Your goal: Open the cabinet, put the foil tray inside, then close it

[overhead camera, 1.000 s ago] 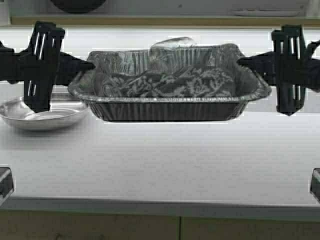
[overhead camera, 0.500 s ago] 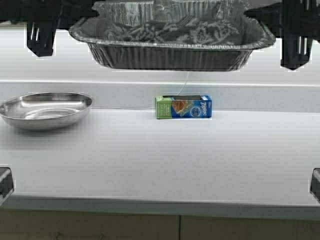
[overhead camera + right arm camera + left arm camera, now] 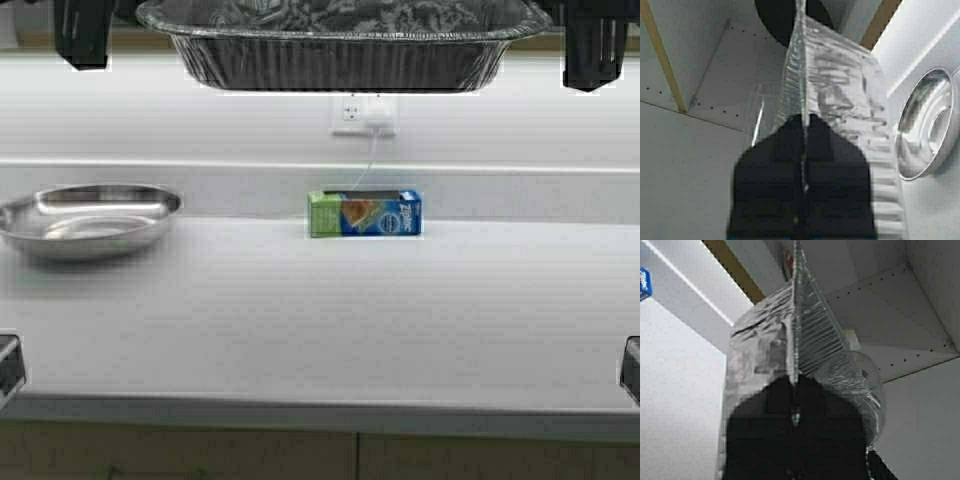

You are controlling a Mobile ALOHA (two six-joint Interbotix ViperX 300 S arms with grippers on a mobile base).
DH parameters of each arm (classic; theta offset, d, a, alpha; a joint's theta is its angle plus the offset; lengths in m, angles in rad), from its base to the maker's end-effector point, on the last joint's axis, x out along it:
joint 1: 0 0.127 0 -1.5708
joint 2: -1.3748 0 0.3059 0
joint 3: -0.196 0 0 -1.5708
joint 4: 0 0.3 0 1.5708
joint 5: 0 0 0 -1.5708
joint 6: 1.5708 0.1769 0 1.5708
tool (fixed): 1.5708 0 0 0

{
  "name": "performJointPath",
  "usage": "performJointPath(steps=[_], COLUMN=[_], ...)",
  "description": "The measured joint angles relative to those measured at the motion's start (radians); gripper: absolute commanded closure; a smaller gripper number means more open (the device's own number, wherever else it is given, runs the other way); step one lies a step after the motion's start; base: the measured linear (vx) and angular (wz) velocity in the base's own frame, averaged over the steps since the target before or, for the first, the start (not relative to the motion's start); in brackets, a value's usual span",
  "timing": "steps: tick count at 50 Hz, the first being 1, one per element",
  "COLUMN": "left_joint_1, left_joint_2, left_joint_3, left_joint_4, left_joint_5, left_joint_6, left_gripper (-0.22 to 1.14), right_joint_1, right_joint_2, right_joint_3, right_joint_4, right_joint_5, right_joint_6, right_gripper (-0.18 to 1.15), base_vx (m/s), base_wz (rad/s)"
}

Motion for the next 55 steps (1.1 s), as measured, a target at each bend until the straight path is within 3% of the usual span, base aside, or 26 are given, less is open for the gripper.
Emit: performJointPath(steps=[22, 37, 55], left_joint_1=[0.000, 0.006, 0.012], left_joint_2=[0.006, 0.046, 0.264], left_joint_3=[-0.170, -0.287, -0.499], left_joint_4=[0.029, 0.017, -0.044], left_joint_5=[0.152, 0.241, 0.288], left_joint_6=[-0.017, -0.026, -0.051], left_gripper=[0.88, 0.88, 0.88], right_joint_1=[0.000, -0.002, -0.009], right_joint_2=[0.021, 0.204, 0.371], right_joint_3=[-0.232, -0.457, -0.634], right_joint_4=[-0.038, -0.141, -0.158], right_joint_5=[0.170, 0.189, 0.192], right_joint_6=[0.057, 0.206, 0.298], right_gripper=[0.89, 0.89, 0.89], base_vx=[0.08, 0.19, 0.17], base_wz=[-0.08, -0.08, 0.00])
